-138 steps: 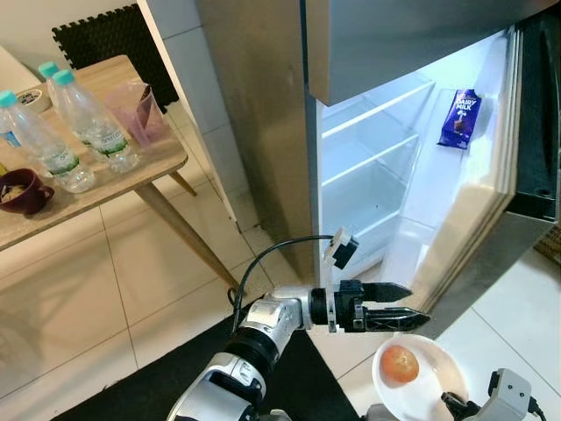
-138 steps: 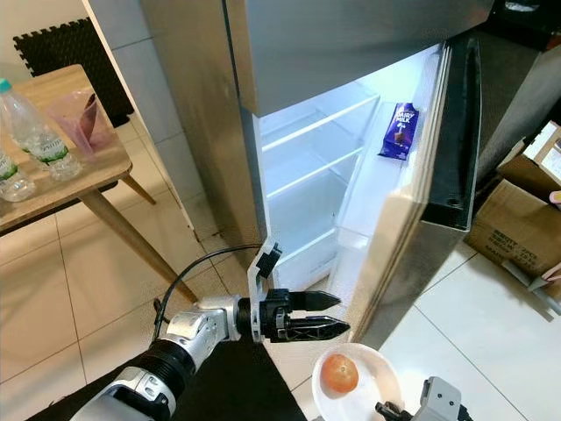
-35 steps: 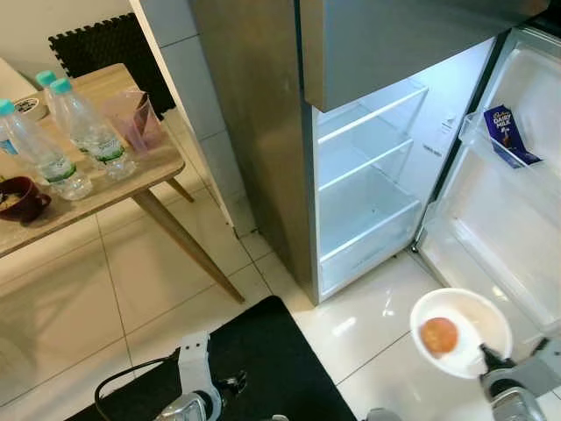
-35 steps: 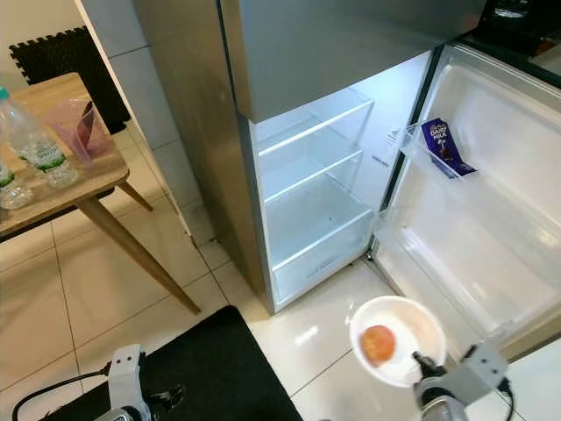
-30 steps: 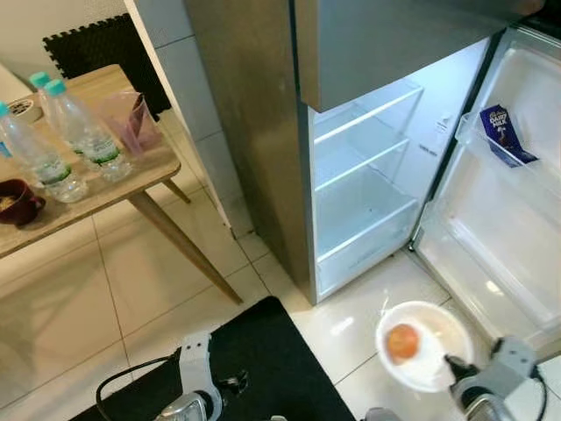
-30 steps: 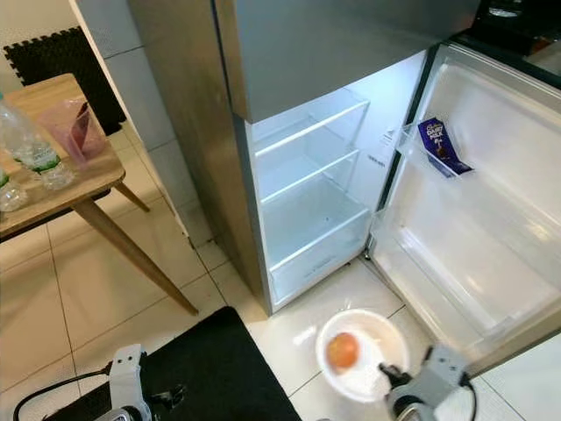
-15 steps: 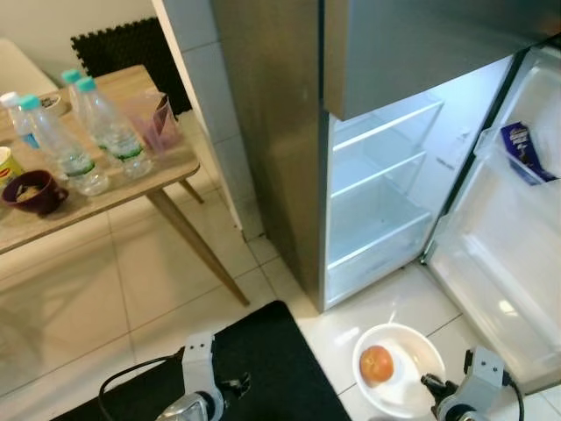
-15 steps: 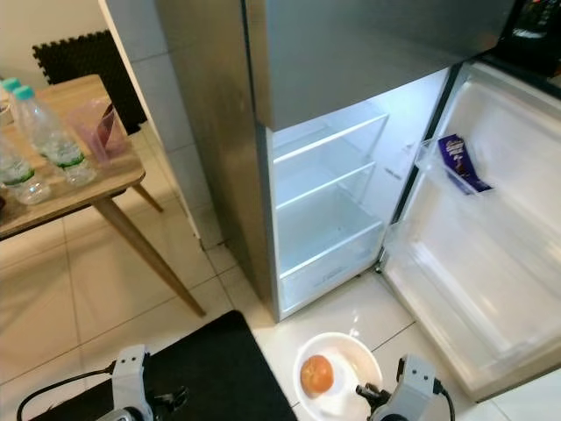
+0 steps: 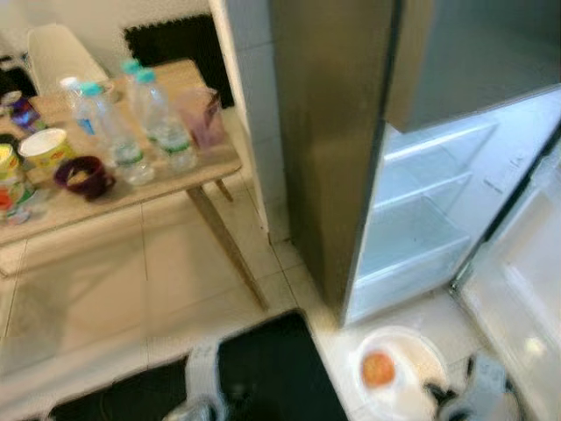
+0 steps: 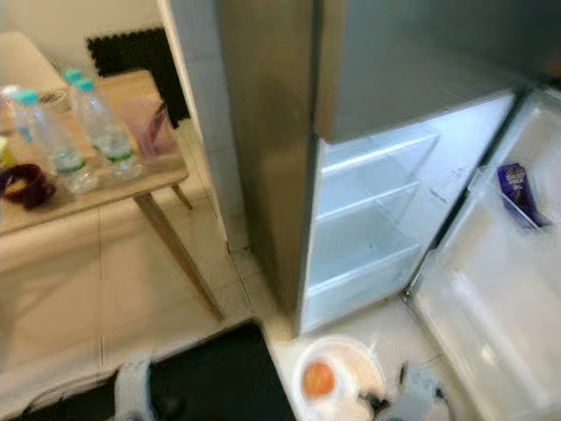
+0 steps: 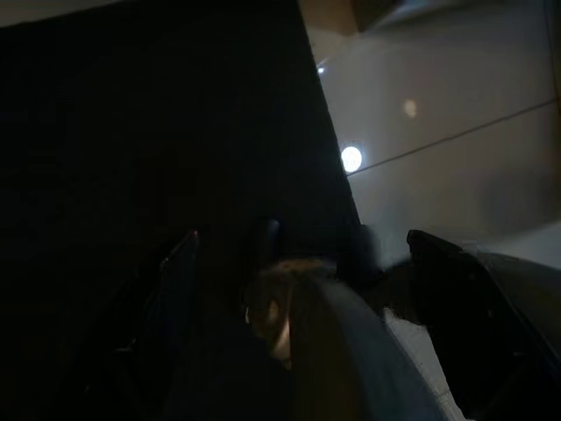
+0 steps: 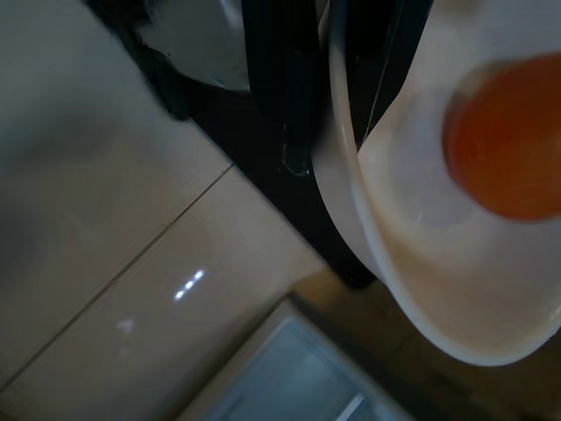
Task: Restocking fridge
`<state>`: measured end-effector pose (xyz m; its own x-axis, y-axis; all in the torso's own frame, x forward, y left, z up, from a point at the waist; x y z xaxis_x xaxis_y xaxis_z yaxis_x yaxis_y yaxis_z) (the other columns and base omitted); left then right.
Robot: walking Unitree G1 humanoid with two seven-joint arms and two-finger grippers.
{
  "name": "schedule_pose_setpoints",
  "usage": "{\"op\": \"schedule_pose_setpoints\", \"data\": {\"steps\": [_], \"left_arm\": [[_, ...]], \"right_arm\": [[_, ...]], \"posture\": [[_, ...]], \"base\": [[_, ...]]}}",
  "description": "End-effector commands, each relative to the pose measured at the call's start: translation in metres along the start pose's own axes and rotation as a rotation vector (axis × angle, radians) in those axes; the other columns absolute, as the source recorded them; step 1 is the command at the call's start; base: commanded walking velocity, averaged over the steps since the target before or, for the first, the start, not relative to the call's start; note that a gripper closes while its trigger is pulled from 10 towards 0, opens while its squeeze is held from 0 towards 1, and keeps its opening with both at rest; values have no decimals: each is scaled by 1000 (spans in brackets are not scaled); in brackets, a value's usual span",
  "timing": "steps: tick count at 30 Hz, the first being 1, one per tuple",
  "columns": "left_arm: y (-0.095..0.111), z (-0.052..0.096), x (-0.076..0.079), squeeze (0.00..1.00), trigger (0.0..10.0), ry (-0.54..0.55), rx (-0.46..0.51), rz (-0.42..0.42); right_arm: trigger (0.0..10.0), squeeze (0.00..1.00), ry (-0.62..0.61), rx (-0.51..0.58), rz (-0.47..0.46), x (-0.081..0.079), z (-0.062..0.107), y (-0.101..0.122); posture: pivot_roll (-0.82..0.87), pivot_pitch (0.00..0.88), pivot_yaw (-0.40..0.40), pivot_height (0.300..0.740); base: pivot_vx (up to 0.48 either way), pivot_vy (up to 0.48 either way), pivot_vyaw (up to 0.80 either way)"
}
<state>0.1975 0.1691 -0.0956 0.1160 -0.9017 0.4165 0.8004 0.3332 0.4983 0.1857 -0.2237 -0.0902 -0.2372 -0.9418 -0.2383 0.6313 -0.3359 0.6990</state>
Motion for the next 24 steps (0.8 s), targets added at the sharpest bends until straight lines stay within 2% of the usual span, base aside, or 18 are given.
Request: {"op": "schedule_pose_setpoints", "data": {"steps": [1,17,24], "left_arm": [[-11,3,-6,0,10000,17,-26,15],[-13,3,-5,0,10000,15,-28,19],[-14,4,-6,0,10000,18,-31,19]], "right_arm": [[10000,0,10,8,14,-1,-1,5],[10000,0,-4,-26,22,2,2,-6],[10000,0,-42,-36,11,6,3,-6]], "posture": [[-99,74,41,740],[-93,75,38,740],[-94,76,39,740]], "base": [[0,0,763],[0,0,760],[0,-47,0]]}}
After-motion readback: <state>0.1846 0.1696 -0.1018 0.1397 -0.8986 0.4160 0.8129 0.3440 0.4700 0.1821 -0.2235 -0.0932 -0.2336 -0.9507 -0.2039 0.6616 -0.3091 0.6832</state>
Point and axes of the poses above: a point about 5 cm out from each wrist's last joint towards the gripper, its own z axis pointing back from the gripper into the wrist, its own y axis along the axis of the wrist's last joint, x = y × z, the point moved 2 cm from there along -z, pointing out of the wrist towards the gripper, and after that the axes turned 7 degrees about z, right-handed, at the moved point
